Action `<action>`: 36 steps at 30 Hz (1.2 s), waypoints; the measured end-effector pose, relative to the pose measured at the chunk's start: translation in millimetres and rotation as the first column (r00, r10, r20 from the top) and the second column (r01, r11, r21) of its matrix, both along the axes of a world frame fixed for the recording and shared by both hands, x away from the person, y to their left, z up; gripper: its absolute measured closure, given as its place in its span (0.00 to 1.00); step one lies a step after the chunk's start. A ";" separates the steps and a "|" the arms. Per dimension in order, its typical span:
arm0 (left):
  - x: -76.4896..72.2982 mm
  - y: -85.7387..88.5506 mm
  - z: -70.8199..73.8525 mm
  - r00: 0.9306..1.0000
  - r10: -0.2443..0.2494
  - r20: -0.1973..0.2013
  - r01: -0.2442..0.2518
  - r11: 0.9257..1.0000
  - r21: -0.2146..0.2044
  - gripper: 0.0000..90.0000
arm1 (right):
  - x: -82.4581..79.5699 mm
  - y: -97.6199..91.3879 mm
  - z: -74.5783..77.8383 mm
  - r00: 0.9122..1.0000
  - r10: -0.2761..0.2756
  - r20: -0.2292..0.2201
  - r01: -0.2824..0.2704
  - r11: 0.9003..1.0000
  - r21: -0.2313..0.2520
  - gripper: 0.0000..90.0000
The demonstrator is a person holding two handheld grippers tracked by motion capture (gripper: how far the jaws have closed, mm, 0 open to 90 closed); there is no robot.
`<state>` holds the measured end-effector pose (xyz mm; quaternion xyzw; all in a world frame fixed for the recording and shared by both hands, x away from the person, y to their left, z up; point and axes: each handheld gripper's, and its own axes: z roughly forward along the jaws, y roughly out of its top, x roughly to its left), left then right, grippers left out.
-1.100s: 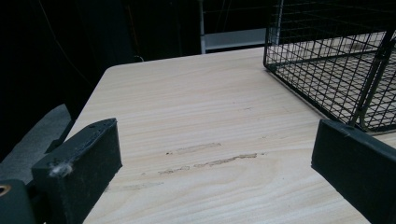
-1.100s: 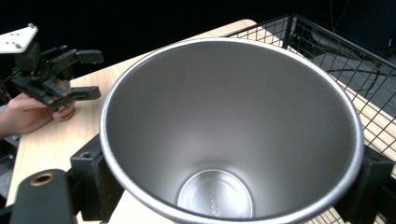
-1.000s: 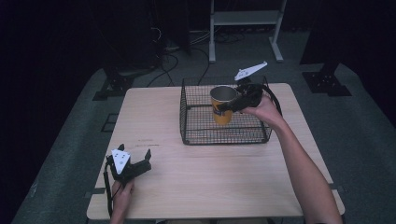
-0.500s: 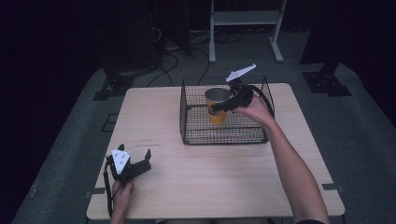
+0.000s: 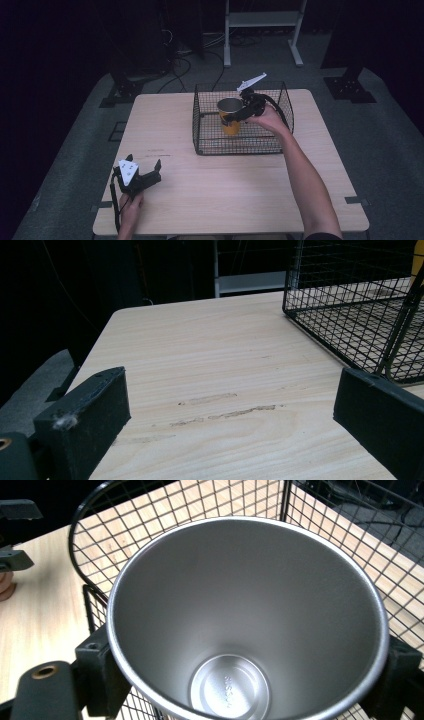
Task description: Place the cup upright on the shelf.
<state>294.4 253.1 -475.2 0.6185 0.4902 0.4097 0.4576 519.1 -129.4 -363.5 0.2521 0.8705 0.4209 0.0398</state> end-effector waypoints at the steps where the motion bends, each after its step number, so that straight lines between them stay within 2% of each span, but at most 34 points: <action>1: -0.2 -0.2 0.1 1.000 -0.003 0.000 0.003 1.000 0.005 0.01 | 0.7 -0.4 -0.4 1.000 -0.003 0.001 0.003 1.000 -0.003 0.15; 13: -0.2 -0.6 0.0 1.000 -0.003 0.002 0.003 1.000 0.006 0.01 | 10.1 -5.1 -11.4 0.998 -0.048 -0.029 0.046 0.998 -0.039 0.14; 16: 0.3 0.6 0.0 1.000 0.005 -0.001 -0.005 1.000 -0.007 0.01 | 10.6 -4.6 -14.7 0.998 -0.062 -0.017 0.061 0.996 -0.058 0.14; 18: 0.3 0.9 0.1 1.000 0.006 -0.003 -0.006 1.000 -0.011 0.01 | 11.8 -5.0 -18.4 0.997 -0.073 -0.024 0.071 0.995 -0.071 0.14; 24: -0.2 -0.4 0.0 1.000 -0.002 0.002 0.002 1.000 0.004 0.01 | 13.5 -5.7 -23.5 0.996 -0.094 -0.009 0.092 0.990 -0.107 0.14; 36: -0.2 -0.1 0.0 1.000 0.000 0.001 0.000 1.000 -0.001 0.01 | 15.5 -3.6 -30.2 0.996 -0.086 -0.021 0.083 0.988 -0.127 0.12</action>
